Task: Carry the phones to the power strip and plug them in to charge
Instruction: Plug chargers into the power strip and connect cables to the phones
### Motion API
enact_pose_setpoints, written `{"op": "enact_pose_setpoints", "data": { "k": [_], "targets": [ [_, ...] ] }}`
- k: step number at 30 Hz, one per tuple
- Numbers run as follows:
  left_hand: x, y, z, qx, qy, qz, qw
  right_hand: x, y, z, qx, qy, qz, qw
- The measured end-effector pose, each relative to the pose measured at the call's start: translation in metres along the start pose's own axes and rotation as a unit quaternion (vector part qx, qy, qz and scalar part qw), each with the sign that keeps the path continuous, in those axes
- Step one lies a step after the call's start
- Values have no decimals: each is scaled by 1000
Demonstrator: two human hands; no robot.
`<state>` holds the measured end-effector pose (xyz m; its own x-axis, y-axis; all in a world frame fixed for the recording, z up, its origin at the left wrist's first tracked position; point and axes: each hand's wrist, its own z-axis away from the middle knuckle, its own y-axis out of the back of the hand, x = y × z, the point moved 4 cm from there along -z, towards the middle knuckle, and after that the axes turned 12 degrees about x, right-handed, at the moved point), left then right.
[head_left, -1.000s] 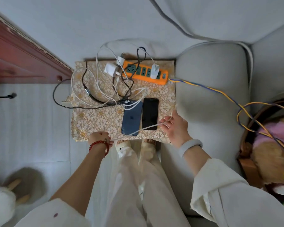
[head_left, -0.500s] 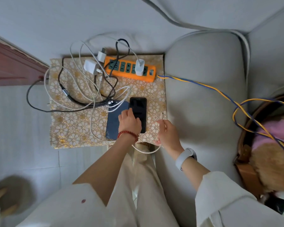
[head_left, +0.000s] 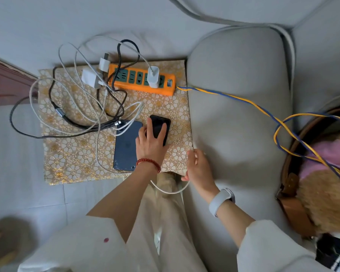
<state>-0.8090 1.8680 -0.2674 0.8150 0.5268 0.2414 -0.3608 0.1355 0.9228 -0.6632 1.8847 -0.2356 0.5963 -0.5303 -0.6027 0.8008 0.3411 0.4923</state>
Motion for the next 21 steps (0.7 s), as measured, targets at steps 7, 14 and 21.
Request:
{"op": "enact_pose_setpoints", "data": {
  "k": [7, 14, 21],
  "targets": [
    [17, 12, -7, -4, 72, 55, 996, -16, 1, 17, 30, 111, 69, 991],
    [3, 37, -19, -102, 264, 312, 907, -32, 12, 26, 46, 137, 42, 989],
    [6, 82, 3, -252, 409, 568, 668, -64, 24, 60, 46, 204, -65, 976]
  ]
}}
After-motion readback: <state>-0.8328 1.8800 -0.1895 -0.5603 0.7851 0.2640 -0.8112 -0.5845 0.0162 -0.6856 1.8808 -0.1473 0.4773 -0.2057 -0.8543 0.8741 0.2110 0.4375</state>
